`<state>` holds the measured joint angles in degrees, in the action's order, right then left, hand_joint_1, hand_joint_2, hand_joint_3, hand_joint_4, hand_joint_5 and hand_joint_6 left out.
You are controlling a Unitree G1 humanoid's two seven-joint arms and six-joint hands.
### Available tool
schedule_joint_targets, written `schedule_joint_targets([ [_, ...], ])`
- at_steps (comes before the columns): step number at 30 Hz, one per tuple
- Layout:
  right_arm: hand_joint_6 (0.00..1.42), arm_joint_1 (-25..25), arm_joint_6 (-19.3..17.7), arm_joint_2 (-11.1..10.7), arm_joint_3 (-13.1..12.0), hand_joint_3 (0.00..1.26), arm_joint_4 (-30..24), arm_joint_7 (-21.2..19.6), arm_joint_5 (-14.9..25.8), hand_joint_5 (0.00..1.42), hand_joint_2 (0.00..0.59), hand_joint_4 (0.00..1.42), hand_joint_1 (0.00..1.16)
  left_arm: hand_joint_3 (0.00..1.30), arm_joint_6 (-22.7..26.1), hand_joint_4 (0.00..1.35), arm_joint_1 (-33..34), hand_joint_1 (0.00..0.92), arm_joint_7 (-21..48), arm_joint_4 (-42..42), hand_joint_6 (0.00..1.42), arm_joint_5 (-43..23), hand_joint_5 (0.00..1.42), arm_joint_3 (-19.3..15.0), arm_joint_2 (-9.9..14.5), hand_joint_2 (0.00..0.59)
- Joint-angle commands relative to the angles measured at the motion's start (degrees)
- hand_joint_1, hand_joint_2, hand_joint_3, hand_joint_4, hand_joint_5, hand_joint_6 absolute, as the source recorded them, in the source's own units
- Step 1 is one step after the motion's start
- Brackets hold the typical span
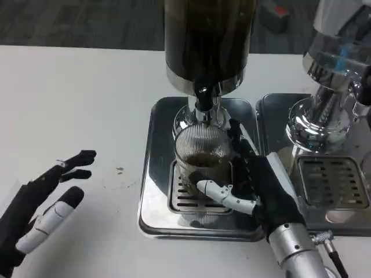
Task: Grasp the cup under the faucet to collect the drink, then remove the cup.
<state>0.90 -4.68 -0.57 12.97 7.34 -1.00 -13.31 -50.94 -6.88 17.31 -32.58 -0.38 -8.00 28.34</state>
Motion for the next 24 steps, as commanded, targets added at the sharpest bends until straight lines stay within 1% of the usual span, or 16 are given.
schedule_joint_targets([
  [1, 0.14, 0.0, -0.1, 0.5, 0.3, 0.02, 1.2, 0.4, 0.6, 0.08, 0.201, 0.13, 0.88, 0.24, 0.4, 0.20, -0.6, 0.000, -0.6, 0.8, 0.16, 0.4, 0.27, -0.4, 0.0, 0.148],
  [8, 0.20, 0.1, 0.0, 0.9, 0.1, 0.12, 1.1, -0.3, 0.5, 0.15, 0.207, 0.24, 0.90, 0.24, 0.5, 0.20, -0.9, 0.000, -0.5, 1.2, 0.16, 0.4, 0.27, -0.4, -0.1, 0.148],
  [18, 0.28, 0.0, 0.0, 1.3, -0.2, 0.22, 1.2, -1.0, 0.4, 0.21, 0.218, 0.31, 0.92, 0.24, 0.8, 0.21, -1.0, 0.000, -0.7, 1.2, 0.16, 0.3, 0.27, -0.4, -0.4, 0.148],
  [24, 0.33, 0.1, -0.4, 1.6, -0.4, 0.28, 1.2, -2.1, 0.2, 0.26, 0.221, 0.39, 0.93, 0.24, 0.9, 0.21, -1.1, 0.000, -0.7, 1.1, 0.16, 0.2, 0.27, -0.3, -0.5, 0.148],
])
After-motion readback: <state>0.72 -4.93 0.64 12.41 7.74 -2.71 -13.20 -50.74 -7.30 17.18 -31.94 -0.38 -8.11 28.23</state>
